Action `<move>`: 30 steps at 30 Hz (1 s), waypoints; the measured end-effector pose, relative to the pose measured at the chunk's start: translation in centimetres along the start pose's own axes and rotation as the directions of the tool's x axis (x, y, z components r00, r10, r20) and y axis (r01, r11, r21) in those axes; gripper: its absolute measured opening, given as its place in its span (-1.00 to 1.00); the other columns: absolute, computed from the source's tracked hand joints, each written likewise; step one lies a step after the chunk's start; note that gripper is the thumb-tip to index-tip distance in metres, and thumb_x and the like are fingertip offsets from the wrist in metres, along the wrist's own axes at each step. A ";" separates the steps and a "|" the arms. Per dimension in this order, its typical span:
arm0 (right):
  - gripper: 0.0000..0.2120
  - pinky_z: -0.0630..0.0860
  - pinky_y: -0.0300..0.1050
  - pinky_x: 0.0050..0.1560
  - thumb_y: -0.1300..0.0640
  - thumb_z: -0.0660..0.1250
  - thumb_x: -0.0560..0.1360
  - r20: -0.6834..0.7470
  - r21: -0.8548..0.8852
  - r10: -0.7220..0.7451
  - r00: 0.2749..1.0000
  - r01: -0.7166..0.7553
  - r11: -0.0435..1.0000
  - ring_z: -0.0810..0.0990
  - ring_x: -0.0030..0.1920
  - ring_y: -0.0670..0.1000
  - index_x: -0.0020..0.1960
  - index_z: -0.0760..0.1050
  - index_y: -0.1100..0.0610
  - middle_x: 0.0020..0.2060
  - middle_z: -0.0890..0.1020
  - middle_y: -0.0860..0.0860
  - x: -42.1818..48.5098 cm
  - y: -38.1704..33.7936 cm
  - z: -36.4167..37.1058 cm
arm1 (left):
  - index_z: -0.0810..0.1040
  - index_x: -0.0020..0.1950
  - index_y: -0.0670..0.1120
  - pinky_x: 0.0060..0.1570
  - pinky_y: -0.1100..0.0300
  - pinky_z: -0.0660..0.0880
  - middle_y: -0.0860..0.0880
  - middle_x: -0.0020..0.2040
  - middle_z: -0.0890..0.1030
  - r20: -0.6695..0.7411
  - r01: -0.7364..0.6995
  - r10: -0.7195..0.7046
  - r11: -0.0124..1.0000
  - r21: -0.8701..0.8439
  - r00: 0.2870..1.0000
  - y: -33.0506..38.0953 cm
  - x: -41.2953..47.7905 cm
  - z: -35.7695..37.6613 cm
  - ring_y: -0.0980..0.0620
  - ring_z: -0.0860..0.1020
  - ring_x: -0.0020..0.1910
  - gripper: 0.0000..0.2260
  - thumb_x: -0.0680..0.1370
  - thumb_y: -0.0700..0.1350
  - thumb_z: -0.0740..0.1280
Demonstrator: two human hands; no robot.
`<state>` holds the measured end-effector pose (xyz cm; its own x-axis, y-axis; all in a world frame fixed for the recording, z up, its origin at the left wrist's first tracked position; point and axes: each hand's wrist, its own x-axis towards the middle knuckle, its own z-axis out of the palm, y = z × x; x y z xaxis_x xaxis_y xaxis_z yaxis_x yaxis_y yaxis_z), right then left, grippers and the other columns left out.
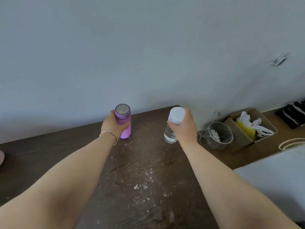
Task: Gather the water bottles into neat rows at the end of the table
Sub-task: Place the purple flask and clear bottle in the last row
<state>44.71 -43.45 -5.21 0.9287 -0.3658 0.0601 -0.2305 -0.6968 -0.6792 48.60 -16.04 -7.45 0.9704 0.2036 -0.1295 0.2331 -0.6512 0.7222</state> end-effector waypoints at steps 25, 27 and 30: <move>-0.20 0.48 0.08 0.19 -0.06 0.52 0.35 -0.076 0.091 0.049 0.996 -0.042 0.995 0.43 0.32 0.12 0.47 0.22 0.03 0.33 0.45 0.03 -16.6 -9.0 -5.0 | 0.40 0.20 -0.02 0.01 0.03 0.52 -0.01 0.08 0.59 0.134 -0.253 0.251 0.968 -0.003 0.959 -1.1 -12.3 -9.7 -0.09 0.55 0.02 -0.52 0.38 0.05 0.49; -0.18 0.47 0.08 0.22 -0.05 0.52 0.35 -0.058 0.090 0.064 0.996 -0.058 0.994 0.42 0.34 0.12 0.49 0.20 0.03 0.35 0.44 0.03 -18.6 -9.3 -5.2 | 0.41 0.20 -0.02 0.01 0.04 0.51 0.00 0.09 0.59 0.133 -0.256 0.255 0.967 -0.010 0.958 -2.0 -13.8 -10.6 -0.09 0.55 0.03 -0.53 0.38 0.04 0.49; -0.19 0.46 0.04 0.19 -0.05 0.52 0.36 -0.039 0.071 0.060 0.997 -0.057 0.996 0.44 0.32 0.12 0.49 0.20 0.03 0.34 0.45 0.03 -21.3 -9.7 -5.4 | 0.42 0.14 -0.01 -0.01 0.05 0.50 0.02 0.06 0.58 0.116 -0.251 0.251 0.968 -0.014 0.961 -3.1 -16.1 -11.9 -0.09 0.55 0.01 -0.57 0.37 0.04 0.49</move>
<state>25.55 -32.23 4.01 0.9013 -0.4306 0.0477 -0.2617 -0.6290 -0.7320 31.55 -8.60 0.51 0.9984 -0.0522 -0.0222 -0.0186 -0.6708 0.7414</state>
